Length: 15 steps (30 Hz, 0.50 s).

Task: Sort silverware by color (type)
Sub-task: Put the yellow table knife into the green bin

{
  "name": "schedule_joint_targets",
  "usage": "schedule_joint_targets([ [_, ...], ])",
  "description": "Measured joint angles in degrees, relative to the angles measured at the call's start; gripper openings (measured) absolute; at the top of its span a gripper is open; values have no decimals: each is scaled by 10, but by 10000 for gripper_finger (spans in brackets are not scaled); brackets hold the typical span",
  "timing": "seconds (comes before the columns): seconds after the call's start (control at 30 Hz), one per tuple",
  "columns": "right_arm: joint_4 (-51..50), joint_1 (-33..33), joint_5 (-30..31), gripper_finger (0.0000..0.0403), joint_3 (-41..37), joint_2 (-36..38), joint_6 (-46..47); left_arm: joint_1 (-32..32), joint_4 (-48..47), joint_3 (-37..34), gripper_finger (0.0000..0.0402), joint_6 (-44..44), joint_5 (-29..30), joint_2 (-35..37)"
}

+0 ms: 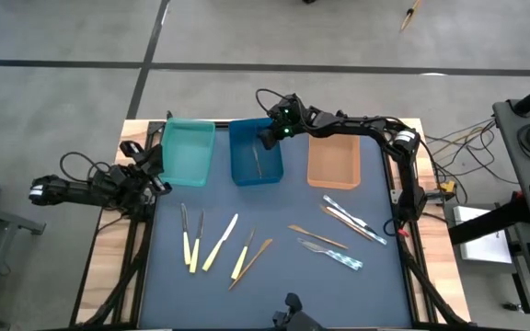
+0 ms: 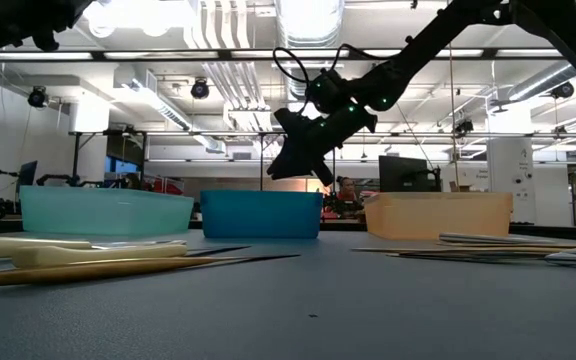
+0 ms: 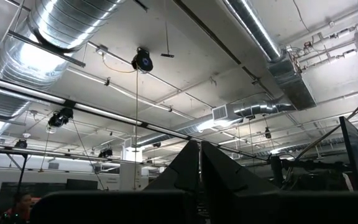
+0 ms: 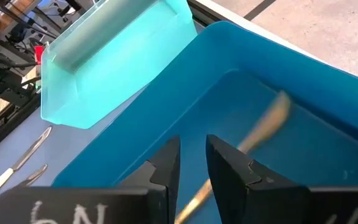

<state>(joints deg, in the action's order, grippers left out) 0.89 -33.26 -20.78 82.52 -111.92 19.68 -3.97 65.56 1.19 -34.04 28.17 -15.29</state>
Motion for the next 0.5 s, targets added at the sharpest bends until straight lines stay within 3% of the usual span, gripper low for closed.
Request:
schedule_joint_targets([
  [0.27, -4, 1, -10, 76, 0, 6, -6, 0, 0, 0, 0, 0, 0, 0],
  [0.5, -23, 8, -37, 68, 0, 53, -90, 0, -24, 0, 0, 5, 22, 0],
])
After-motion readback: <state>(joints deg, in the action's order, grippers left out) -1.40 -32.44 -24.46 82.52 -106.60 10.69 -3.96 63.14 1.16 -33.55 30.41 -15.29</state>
